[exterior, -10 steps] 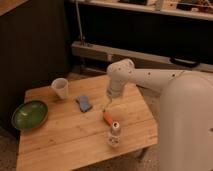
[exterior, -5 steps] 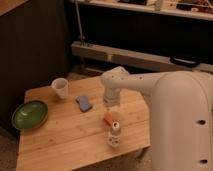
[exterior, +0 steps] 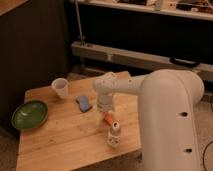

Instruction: Place the pepper on the white sponge

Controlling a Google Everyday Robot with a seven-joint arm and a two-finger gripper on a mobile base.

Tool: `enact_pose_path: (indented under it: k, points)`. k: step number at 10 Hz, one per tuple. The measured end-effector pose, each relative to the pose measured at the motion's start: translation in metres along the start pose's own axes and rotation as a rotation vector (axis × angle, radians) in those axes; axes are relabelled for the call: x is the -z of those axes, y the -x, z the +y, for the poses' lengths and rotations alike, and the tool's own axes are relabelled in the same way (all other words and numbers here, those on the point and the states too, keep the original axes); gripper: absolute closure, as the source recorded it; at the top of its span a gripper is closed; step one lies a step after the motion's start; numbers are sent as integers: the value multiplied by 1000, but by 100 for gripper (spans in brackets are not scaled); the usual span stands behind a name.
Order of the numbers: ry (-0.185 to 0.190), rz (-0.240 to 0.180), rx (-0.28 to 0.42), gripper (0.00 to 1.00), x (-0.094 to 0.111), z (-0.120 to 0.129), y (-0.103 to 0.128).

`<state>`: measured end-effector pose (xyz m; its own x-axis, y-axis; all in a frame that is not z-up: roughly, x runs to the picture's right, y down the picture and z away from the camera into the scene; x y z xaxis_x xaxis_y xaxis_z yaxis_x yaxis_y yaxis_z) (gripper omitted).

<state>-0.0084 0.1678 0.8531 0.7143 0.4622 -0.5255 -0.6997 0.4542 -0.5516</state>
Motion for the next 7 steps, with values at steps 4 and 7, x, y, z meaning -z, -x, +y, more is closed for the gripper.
enact_pose_path:
  k: [4, 7]
  points:
    - [5, 48, 9, 60, -10, 1, 0]
    - [-5, 62, 7, 87, -4, 13, -19]
